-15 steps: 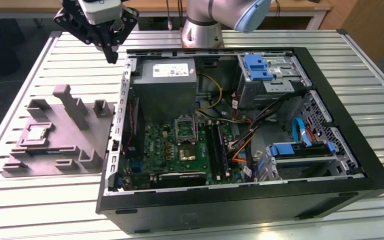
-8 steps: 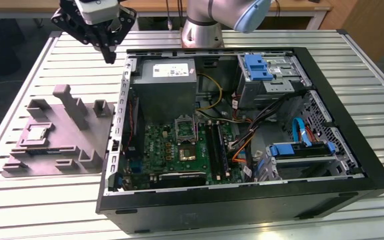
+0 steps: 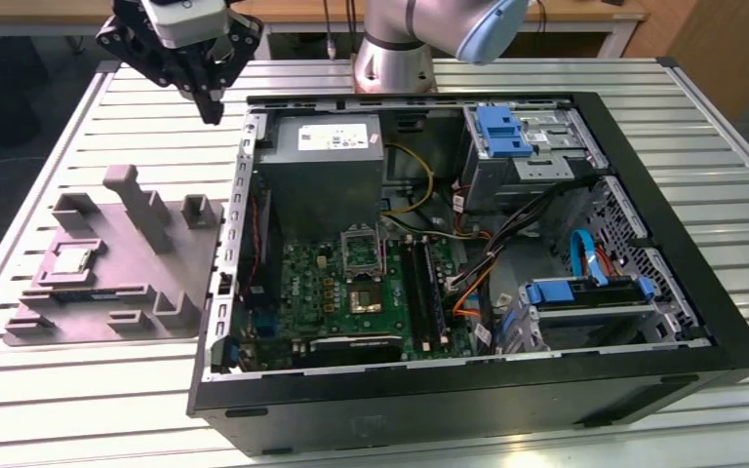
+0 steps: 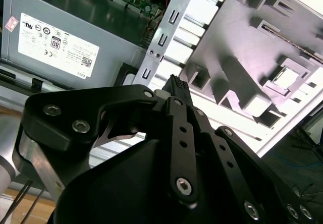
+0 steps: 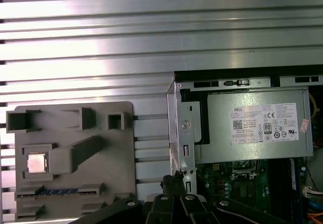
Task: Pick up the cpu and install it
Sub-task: 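Reach for the cpu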
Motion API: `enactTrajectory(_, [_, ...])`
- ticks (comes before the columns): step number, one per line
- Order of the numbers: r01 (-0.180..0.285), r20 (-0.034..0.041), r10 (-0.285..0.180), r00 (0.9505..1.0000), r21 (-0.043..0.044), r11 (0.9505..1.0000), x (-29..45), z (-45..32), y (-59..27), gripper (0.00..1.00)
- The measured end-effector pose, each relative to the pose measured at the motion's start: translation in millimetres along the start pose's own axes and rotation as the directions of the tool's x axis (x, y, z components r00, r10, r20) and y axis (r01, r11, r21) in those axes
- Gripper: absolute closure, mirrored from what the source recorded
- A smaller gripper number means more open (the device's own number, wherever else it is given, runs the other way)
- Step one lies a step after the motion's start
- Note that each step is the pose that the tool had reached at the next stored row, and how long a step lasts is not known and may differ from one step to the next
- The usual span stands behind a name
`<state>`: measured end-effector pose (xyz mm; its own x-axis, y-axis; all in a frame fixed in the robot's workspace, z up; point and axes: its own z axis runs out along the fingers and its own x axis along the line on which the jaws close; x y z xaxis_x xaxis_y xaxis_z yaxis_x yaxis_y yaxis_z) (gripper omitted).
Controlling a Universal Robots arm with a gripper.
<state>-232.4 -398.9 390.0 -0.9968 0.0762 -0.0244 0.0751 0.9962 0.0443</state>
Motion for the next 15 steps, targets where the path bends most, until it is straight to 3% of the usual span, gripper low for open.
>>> enactTrajectory(15, [0.0,0.0,0.0,1.0,0.0,1.0,6.1,-0.1,-0.5,0.89])
